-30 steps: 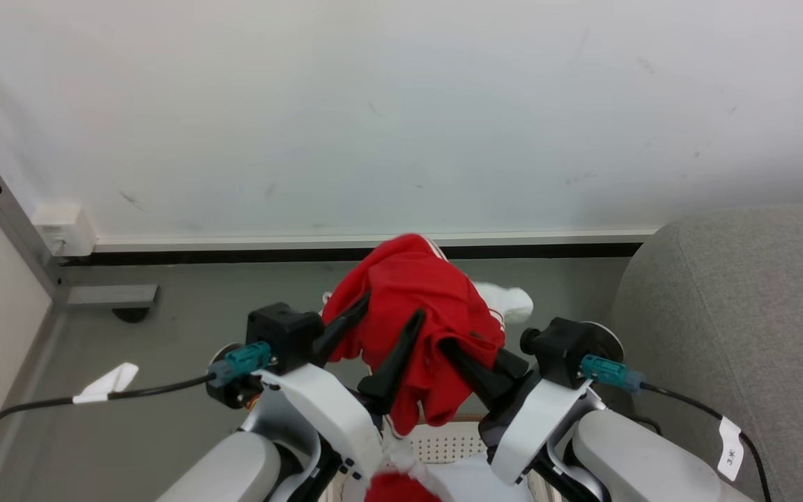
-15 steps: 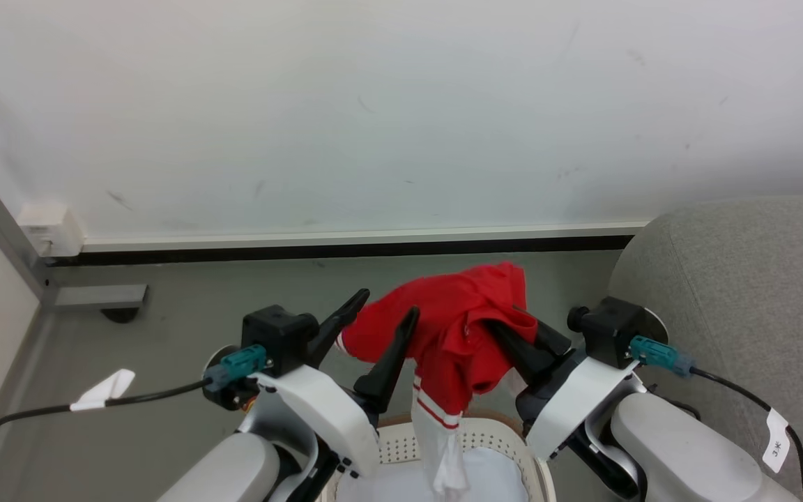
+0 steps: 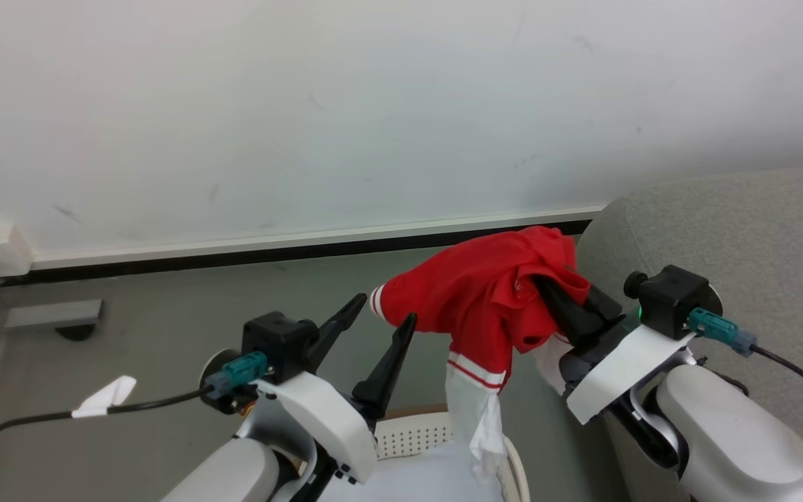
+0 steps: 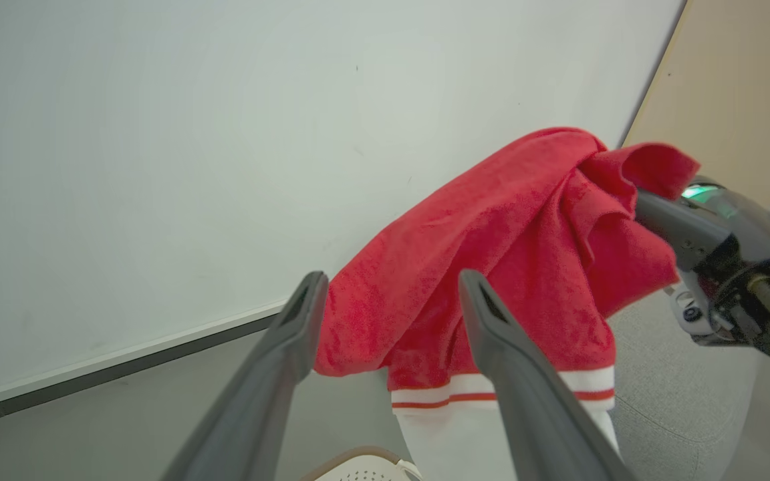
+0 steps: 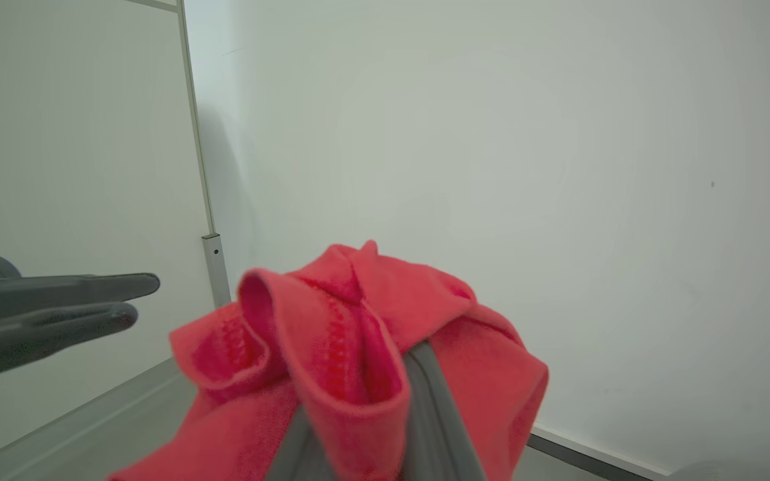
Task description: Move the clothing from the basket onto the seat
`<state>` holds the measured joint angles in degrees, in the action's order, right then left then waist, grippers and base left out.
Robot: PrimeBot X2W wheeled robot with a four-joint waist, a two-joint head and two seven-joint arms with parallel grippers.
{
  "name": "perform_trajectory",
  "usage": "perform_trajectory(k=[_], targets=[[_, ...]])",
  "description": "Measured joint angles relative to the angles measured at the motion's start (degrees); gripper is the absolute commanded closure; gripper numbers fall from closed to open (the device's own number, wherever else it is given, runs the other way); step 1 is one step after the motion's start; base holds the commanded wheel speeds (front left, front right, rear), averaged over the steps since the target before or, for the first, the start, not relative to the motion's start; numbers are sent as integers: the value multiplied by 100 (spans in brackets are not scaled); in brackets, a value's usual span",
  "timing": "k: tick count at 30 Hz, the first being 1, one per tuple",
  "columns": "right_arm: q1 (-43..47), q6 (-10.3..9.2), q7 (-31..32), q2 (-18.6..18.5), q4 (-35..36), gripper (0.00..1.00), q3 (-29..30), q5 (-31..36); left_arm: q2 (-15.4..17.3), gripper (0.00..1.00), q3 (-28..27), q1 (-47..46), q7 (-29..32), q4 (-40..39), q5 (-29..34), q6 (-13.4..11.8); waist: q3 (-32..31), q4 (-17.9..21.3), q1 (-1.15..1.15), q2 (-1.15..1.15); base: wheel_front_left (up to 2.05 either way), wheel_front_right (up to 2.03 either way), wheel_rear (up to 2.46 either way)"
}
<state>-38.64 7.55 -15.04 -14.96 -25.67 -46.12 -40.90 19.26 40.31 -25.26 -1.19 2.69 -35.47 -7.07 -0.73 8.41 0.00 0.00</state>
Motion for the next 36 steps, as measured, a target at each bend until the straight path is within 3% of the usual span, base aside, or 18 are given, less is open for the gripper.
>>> perform_trajectory(k=[15,23,30,36], targets=[[209,0,0,-500,321,100,1084,319,-13,0,233,60,-24,-85,80,5,253,1034,1,0,0,0,0],[421,0,0,-541,539,100,1571,533,0,0,280,44,-24,-176,147,23,521,1462,1,0,0,0,0],[494,0,0,-258,610,100,2549,1042,170,0,298,-147,67,-408,245,100,1044,1561,0,0,0,0,0],[71,0,0,368,432,100,3853,1590,514,0,250,-466,216,-768,371,256,1749,1484,0,0,0,0,0]])
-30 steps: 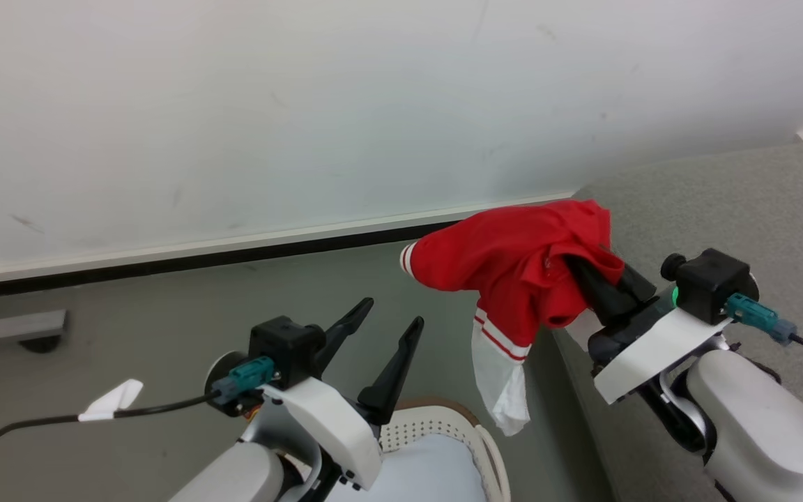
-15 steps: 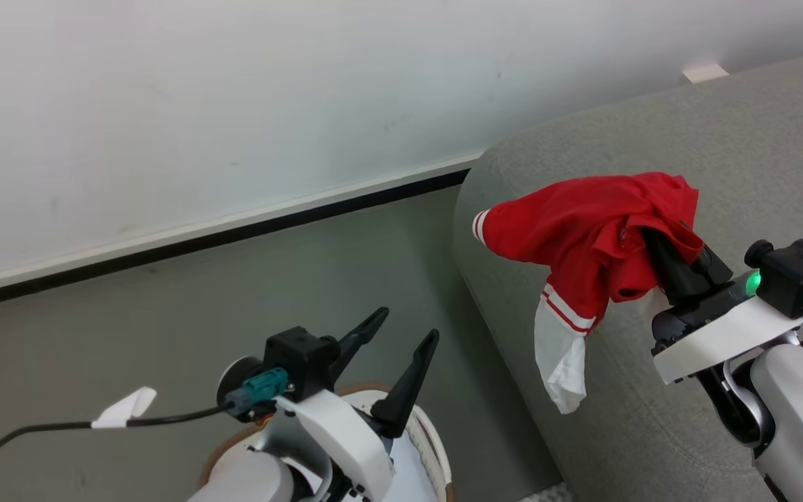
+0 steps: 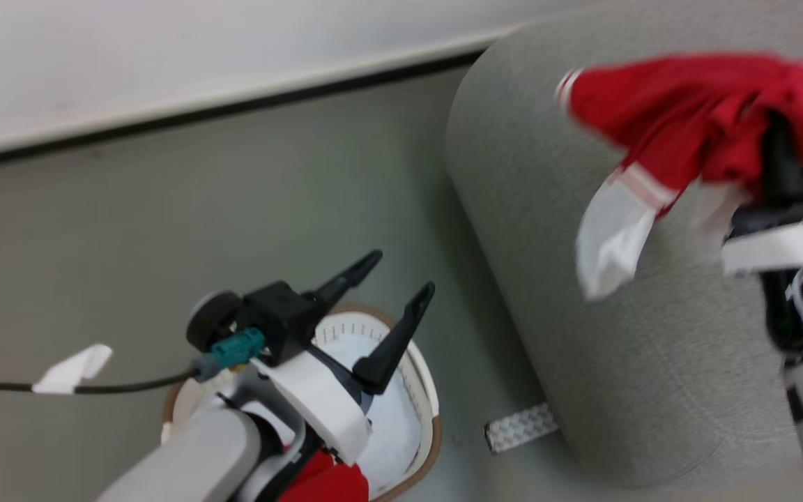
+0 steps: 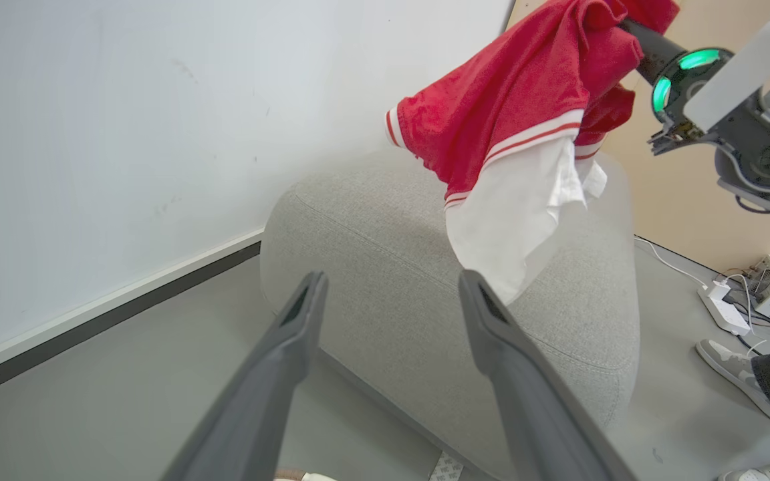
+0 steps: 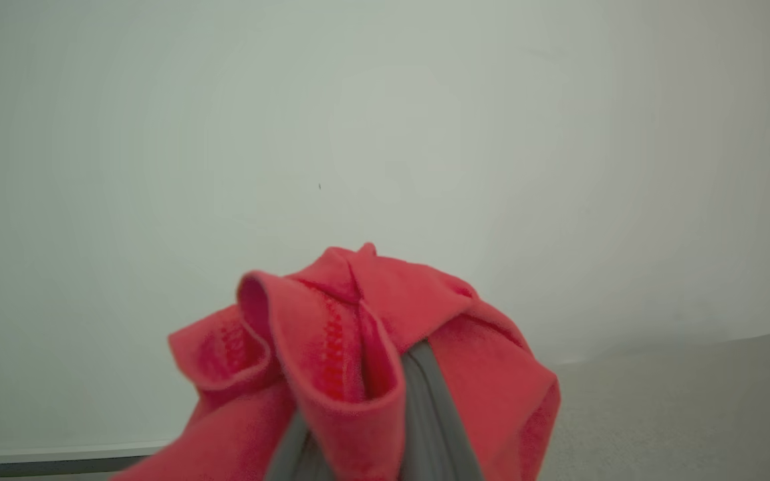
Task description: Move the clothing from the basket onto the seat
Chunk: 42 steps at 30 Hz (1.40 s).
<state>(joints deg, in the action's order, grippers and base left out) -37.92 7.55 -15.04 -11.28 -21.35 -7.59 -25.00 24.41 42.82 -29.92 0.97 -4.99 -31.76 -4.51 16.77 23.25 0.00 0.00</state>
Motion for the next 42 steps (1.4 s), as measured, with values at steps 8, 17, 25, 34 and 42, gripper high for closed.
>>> perform_trajectory(k=[8,17,25,34,42], targets=[[-1725,0,282,437,-526,100,1747,1284,394,0,-293,-648,52,-500,164,218,1114,-298,-1,0,0,0,0],[-3554,0,748,476,-786,100,4147,3092,608,0,-671,-977,-118,-748,98,307,2225,-907,-2,0,0,0,0],[-3540,0,690,705,-1014,100,5601,4472,818,0,-777,-983,-253,-714,90,368,2883,-1353,-2,0,0,0,0],[-2985,0,233,831,-1980,0,6225,5038,815,0,-757,-1055,-209,-751,90,319,2763,-1215,-1,0,0,0,0],[-2375,0,5,857,-2476,0,5410,4755,820,0,-808,-664,-315,-624,-69,104,2207,-996,-1,0,0,0,0]])
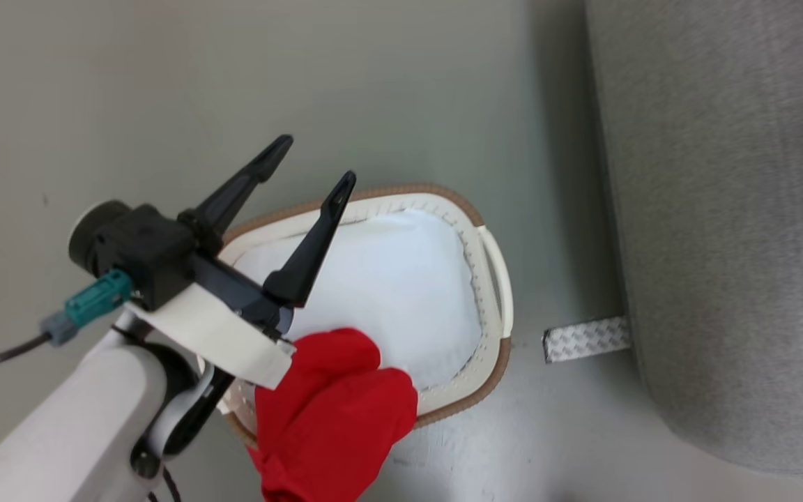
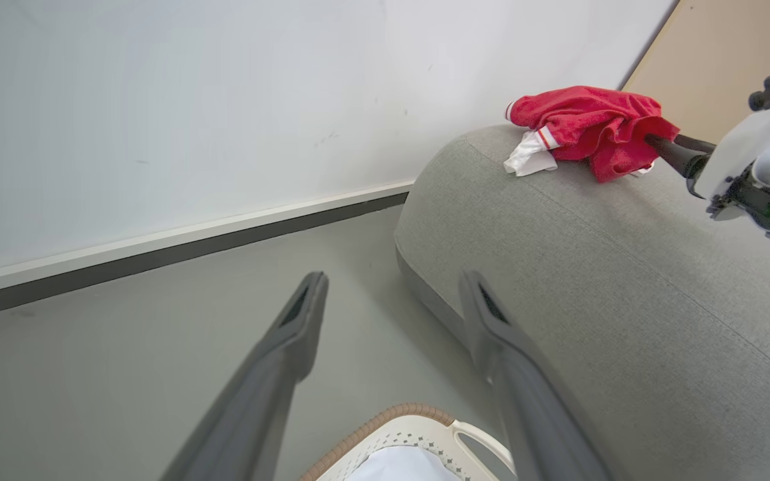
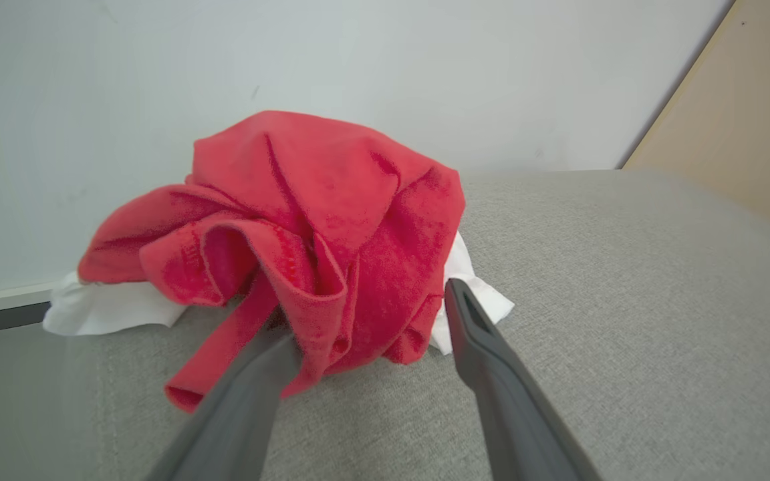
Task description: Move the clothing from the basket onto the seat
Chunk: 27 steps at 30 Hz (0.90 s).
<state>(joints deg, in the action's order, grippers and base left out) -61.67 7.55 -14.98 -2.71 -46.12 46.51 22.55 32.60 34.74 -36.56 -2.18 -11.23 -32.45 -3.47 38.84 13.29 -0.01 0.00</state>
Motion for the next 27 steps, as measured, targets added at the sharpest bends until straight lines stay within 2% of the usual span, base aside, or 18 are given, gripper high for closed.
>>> perform_trajectory(k=[6,9,14,22,27], targets=[[1124,0,-5,-11,634,0,-1114,-691,-49,0,-41,485,-294,288,-132,-174,-673,100,1,0,0,0,0],[1766,1,-7,-12,1139,0,-1734,-1178,-146,0,-67,760,-479,463,-218,-281,-1073,109,2,0,0,0,0],[2788,0,-7,-16,1990,0,-2427,-1667,-280,0,-141,1191,-764,760,-414,-477,-1754,63,2,0,0,0,0],[3839,0,-18,-10,3021,0,-3396,-1890,-485,0,-167,1782,-1083,1201,-478,-673,-2666,-194,3,0,0,0,0],[4325,0,-19,-10,3367,0,-3843,-1960,-559,0,-231,2055,-1212,1424,-397,-771,-3070,-478,3,0,0,0,0]])
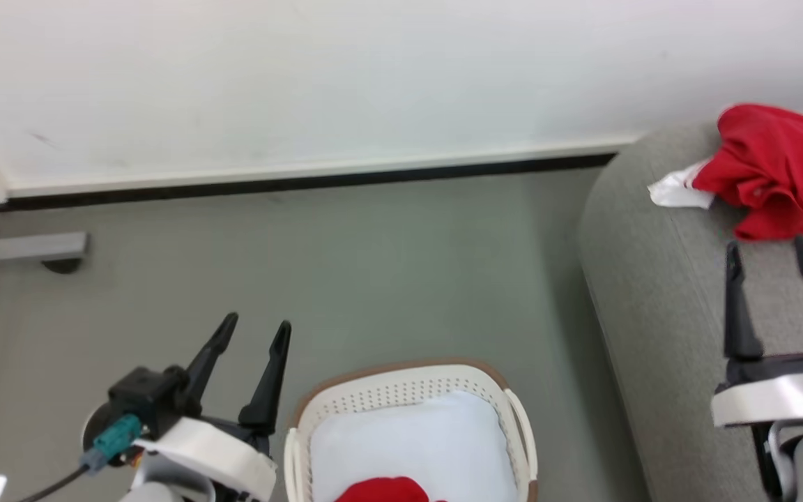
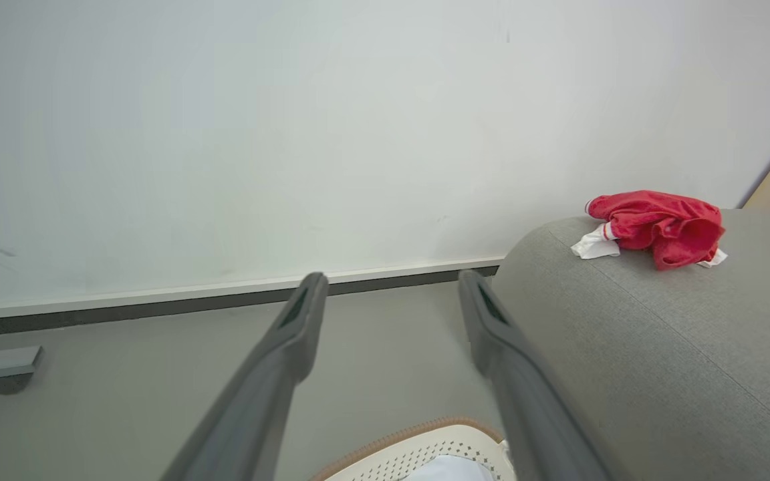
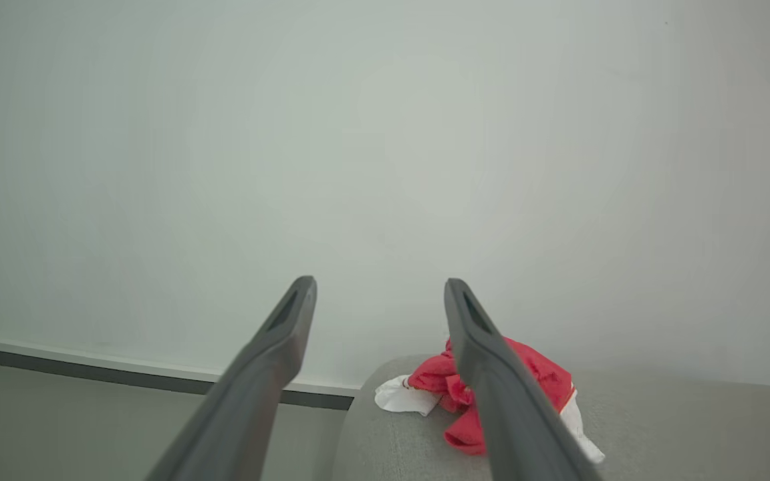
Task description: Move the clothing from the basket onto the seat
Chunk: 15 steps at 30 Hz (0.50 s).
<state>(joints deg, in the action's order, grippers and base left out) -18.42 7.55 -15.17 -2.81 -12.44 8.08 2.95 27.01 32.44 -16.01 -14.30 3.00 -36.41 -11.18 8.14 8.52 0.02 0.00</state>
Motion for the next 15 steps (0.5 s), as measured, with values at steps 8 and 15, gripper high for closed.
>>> perform_trajectory(k=[8,15], targets=[[714,0,1,7,-60,0,-566,-237,-198,0,-321,578,-77,339,148,-124,-519,-411,-1,0,0,0,0],[1204,0,1,1,-301,0,-839,-488,-475,0,-944,1129,-83,553,550,-59,-835,-699,-1,0,0,0,0]])
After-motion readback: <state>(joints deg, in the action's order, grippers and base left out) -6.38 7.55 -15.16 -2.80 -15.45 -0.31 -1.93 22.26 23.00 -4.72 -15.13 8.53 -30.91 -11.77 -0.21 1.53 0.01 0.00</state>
